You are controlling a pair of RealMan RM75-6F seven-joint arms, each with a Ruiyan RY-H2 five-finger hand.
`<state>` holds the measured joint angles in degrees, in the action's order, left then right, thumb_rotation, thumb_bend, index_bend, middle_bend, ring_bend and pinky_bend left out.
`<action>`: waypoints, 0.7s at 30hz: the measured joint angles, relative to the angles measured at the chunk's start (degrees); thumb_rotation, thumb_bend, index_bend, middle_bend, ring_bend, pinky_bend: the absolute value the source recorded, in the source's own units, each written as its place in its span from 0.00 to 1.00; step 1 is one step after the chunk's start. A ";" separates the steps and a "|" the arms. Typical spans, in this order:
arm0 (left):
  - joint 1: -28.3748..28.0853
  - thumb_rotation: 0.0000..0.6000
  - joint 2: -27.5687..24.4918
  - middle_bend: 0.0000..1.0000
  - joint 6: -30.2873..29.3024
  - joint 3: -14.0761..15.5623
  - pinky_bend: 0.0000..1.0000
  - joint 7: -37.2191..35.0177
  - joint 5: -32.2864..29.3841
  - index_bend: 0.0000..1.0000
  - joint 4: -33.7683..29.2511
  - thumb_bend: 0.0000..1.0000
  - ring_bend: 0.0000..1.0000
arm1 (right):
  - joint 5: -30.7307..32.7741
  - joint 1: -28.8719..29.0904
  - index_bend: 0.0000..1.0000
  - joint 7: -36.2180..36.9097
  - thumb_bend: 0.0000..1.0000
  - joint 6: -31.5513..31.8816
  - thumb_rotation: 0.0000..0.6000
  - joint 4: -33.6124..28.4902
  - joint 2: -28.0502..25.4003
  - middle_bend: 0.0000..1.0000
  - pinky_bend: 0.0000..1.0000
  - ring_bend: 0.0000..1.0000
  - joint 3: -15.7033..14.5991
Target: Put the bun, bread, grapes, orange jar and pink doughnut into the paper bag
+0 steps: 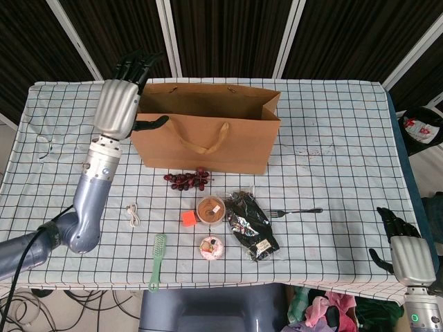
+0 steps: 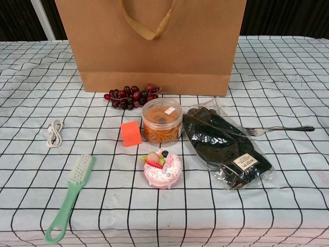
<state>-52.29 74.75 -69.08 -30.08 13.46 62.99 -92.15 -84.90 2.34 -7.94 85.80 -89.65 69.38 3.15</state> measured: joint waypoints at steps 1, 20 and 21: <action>1.68 1.00 -1.28 0.21 -2.38 0.37 0.13 0.15 1.57 0.14 -2.52 0.04 0.00 | -0.05 0.00 0.07 -0.06 0.21 0.05 1.00 -0.03 0.01 0.11 0.25 0.19 0.00; 33.19 1.00 -8.33 0.27 -23.72 27.79 0.17 -16.73 26.01 0.21 0.73 0.07 0.06 | 0.28 -0.13 0.07 -1.79 0.21 0.42 1.00 -0.76 0.31 0.11 0.25 0.19 0.23; 33.26 1.00 -7.77 0.28 -22.97 28.18 0.17 -17.28 26.18 0.21 1.85 0.07 0.07 | 0.19 -0.14 0.07 -1.78 0.21 0.46 1.00 -0.80 0.28 0.11 0.25 0.19 0.22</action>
<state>-19.04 66.98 -92.05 -1.90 -3.82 89.17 -90.30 -84.71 2.20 -9.72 86.27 -90.45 69.66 3.36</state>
